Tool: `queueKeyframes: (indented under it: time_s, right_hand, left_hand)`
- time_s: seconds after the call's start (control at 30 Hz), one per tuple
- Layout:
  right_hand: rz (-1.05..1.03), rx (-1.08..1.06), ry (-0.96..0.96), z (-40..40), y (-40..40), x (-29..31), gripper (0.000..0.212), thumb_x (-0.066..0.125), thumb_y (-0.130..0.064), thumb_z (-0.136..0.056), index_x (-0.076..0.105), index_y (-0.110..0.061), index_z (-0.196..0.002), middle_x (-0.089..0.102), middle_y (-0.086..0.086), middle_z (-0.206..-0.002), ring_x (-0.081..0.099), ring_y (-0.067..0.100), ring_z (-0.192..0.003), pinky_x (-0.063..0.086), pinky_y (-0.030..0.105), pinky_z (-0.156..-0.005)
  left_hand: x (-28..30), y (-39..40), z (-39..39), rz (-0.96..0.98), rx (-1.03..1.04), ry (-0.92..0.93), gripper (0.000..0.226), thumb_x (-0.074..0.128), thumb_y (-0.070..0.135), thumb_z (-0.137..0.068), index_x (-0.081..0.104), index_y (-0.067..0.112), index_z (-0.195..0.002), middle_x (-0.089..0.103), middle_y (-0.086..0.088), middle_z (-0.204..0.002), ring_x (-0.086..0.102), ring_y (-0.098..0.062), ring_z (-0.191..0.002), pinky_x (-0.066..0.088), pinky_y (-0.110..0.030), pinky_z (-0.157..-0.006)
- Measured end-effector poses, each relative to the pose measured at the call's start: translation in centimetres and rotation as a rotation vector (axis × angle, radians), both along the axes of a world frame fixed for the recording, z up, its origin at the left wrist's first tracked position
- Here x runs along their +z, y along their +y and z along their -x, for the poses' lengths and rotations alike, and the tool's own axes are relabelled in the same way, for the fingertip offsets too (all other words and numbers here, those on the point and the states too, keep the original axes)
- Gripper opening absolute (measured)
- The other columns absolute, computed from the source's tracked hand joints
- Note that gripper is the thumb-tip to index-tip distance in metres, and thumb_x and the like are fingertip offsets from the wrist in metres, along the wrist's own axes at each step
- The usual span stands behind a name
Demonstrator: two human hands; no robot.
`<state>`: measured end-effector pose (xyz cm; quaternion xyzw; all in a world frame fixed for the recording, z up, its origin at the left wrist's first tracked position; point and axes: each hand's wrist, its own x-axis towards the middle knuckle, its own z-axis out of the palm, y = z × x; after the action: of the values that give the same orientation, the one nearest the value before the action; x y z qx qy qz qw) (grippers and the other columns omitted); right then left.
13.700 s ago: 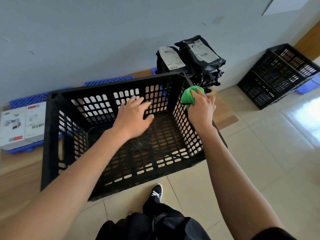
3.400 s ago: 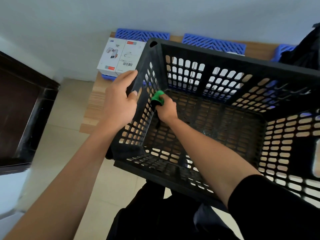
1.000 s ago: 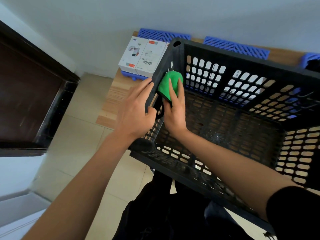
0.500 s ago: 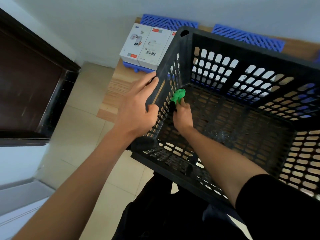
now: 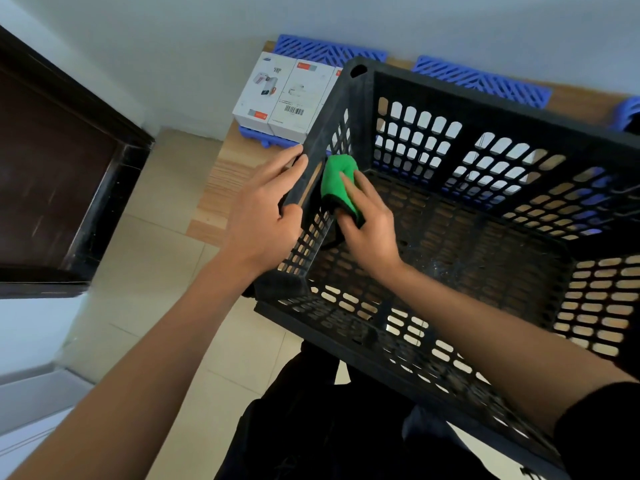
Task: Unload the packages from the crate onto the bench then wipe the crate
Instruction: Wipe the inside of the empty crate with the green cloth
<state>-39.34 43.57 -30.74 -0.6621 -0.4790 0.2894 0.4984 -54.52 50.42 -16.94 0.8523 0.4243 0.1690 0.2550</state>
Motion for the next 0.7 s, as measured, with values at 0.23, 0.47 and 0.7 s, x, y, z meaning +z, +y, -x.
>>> queueKeyframes:
  time_s: [0.23, 0.47, 0.7]
  right_hand:
    - [-0.013, -0.025, -0.004, 4.2, 0.6, -1.8, 0.055, 0.059, 0.007, -0.093, 0.052, -0.002, -0.146, 0.03, 0.018, -0.163, 0.031, 0.028, -0.151, 0.033, 0.037, -0.122]
    - [0.315, 0.097, -0.259, 2.5, 0.7, -7.5, 0.047, 0.068, 0.011, -0.082, 0.063, 0.008, -0.129, 0.055, 0.028, -0.14, 0.055, 0.043, -0.126, 0.043, 0.04, -0.112]
    - [0.448, 0.182, -0.337, 1.6, 1.6, -8.0, 0.032, 0.067, 0.003, -0.084, 0.07, 0.006, -0.116, 0.064, 0.021, -0.124, 0.055, 0.039, -0.121, 0.047, 0.042, -0.103]
  left_hand:
    - [-0.2, 0.2, -0.1, -0.012, -0.017, -0.027, 0.063, 0.046, -0.002, -0.082, 0.054, 0.004, -0.145, 0.047, 0.0, -0.155, 0.044, -0.012, -0.142, 0.049, -0.039, -0.105]
    - [-0.5, 0.3, -0.1, -0.015, -0.037, -0.037, 0.062, 0.046, -0.001, -0.083, 0.055, 0.005, -0.144, 0.048, 0.002, -0.154, 0.064, -0.035, -0.11, 0.048, -0.022, -0.078]
    - [-0.6, 0.4, 0.0, -0.042, -0.025, -0.037, 0.061, 0.045, 0.0, -0.084, 0.055, 0.005, -0.144, 0.048, 0.004, -0.153, 0.052, -0.015, -0.137, 0.052, -0.024, -0.087]
